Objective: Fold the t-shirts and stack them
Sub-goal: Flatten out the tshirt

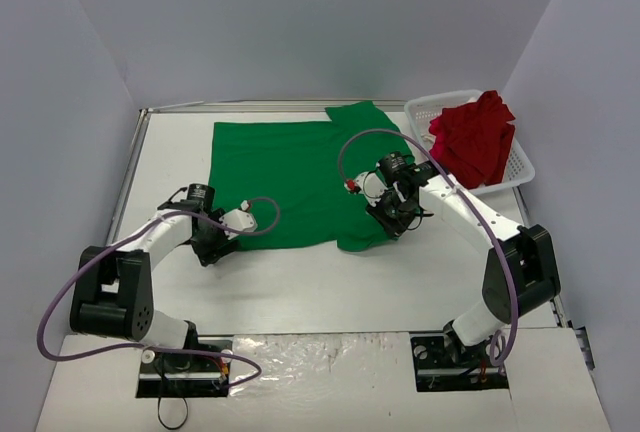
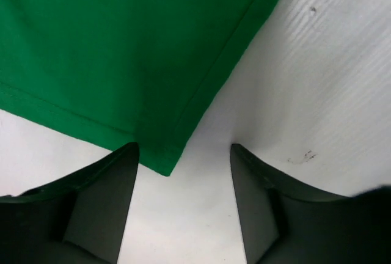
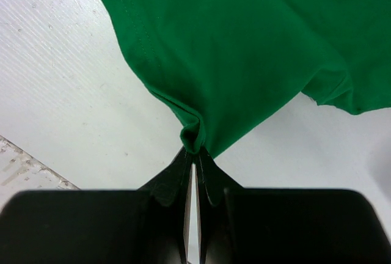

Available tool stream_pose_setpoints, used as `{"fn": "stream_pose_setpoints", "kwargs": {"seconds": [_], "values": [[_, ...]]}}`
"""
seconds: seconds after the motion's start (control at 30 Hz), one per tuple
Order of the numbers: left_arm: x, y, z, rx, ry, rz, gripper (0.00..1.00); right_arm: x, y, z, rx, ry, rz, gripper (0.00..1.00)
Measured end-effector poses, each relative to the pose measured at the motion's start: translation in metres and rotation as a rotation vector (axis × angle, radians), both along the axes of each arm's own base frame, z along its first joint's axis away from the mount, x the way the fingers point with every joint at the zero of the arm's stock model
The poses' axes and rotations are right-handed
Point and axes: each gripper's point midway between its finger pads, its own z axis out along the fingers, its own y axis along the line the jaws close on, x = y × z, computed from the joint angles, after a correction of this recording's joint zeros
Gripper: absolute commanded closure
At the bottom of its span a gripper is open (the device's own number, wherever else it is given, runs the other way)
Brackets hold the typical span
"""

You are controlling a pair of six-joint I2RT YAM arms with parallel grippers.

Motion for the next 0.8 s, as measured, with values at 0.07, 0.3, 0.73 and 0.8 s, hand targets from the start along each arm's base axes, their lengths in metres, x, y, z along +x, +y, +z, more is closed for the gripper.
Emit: {"fn": "stream_pose_setpoints", "kwargs": {"seconds": [0.07,0.3,0.73,0.8], "values": [[0.004,-0.001,-0.001,-0.002,0.003,0.002,0.55,0.000,-0.001,0.000,0.000,0.000,-0.003,1.00],[0.010,-0.002,-0.002,0.000,0.013,0.002,0.71,0.001,-0.002,-0.002,-0.002,0.006,-0.006,1.00],[0.012,-0.004,-0.003,-0.006,0.027,0.017,0.98,0.000,-0.007,0.005,0.004,-0.009,-0.021,1.00],[0.010,-0.005,-0.003,-0.008,0.033,0.019,0.98,-0.003,-0.009,0.014,0.021,-0.026,-0.025,1.00]]}}
